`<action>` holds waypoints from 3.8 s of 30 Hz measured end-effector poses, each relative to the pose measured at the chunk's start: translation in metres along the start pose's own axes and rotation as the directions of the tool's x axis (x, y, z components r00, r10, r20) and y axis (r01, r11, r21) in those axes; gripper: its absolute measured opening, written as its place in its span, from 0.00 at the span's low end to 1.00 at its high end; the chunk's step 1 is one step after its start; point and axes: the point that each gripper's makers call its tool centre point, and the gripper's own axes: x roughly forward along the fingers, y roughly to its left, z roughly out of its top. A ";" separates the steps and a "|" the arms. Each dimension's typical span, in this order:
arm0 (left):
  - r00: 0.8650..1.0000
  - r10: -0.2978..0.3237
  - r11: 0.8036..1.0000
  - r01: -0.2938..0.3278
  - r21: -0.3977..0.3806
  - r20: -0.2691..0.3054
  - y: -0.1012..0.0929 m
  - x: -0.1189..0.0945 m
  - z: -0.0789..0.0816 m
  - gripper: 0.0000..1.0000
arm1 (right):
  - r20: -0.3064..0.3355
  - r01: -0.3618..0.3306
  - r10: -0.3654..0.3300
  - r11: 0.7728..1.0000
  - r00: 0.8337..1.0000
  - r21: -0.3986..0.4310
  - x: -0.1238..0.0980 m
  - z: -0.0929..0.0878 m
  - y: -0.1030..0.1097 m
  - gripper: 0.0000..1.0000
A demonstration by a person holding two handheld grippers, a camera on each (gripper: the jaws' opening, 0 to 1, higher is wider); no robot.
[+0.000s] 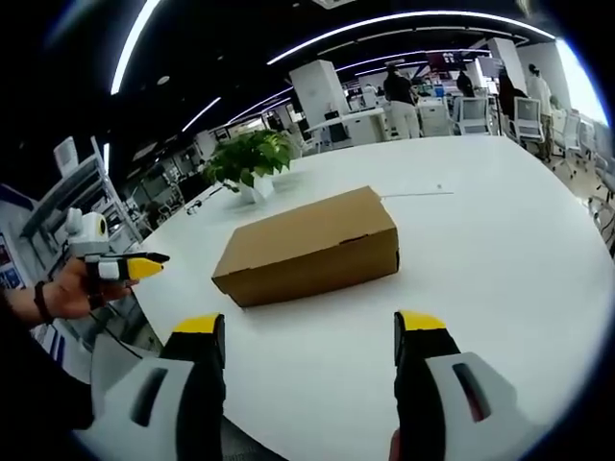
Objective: Operate the shoe box by opening the lid, removing the specified soft item, and placing it in the target area until the item is outside and the box remains undamaged.
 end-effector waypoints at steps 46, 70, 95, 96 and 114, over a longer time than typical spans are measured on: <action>0.994 -0.066 0.995 0.072 0.064 -0.092 0.003 0.113 -0.008 0.75 | -0.068 -0.012 0.017 0.997 0.998 0.072 0.140 0.048 -0.063 0.62; 0.985 0.057 0.980 -0.024 0.196 -0.161 0.018 0.114 -0.029 0.60 | -0.083 0.058 -0.056 0.998 0.995 0.025 0.150 0.042 -0.070 0.54; 0.982 0.065 0.980 -0.029 0.198 -0.180 0.053 0.049 -0.052 0.54 | -0.071 0.115 -0.111 0.992 0.991 0.056 0.150 0.008 -0.006 0.54; 0.982 0.064 0.980 -0.028 0.196 -0.178 0.056 0.043 -0.054 0.54 | -0.076 0.112 -0.108 0.992 0.991 0.051 0.150 0.006 -0.002 0.54; 0.983 0.052 0.983 -0.020 0.184 -0.174 0.072 0.007 -0.068 0.53 | -0.057 0.114 -0.109 0.990 0.992 0.087 0.142 -0.013 0.033 0.49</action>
